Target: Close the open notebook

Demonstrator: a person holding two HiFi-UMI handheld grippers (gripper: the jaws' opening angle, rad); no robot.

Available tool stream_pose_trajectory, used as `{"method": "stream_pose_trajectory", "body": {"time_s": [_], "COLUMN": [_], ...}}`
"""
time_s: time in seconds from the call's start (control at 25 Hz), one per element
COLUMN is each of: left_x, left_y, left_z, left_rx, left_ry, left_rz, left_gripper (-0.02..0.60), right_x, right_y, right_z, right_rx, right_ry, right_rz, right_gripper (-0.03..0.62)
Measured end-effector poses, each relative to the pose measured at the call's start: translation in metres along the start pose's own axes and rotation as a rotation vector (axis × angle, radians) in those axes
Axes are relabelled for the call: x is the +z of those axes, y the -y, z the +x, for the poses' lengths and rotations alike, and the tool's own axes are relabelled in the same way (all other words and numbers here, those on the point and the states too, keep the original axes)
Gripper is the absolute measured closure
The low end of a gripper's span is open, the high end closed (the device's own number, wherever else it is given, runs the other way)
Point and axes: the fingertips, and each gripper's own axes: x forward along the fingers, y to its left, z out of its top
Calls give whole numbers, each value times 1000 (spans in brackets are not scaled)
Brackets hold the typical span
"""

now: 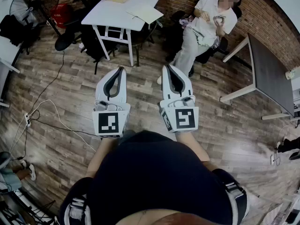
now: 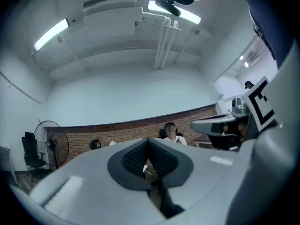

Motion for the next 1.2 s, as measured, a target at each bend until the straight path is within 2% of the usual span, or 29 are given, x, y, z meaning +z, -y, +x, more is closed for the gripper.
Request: {"method": "stream_pose_trajectory", "body": {"time_s": [0.52, 0.72, 0.92, 1.04, 1.2], "left_x": [1, -11, -23, -32, -48], "left_y": [10, 6, -10, -27, -62], "left_z": [25, 30, 48, 68, 104], "left_rx": [0, 1, 2, -9, -12], "left_ry": [-29, -39, -49, -41, -42], "left_rz": [14, 4, -4, -19, -39], "left_gripper": [575, 575, 575, 575, 575], "right_x": [-12, -23, -33, -41, -58], "right_y": [23, 23, 22, 21, 24], "right_z": [9, 17, 41, 68, 116], "right_rx": [1, 10, 30, 33, 14], "right_ry": [-29, -27, -37, -55, -72], "right_rz": [45, 67, 65, 54, 54], "right_gripper": [582, 580, 577, 520, 520]}}
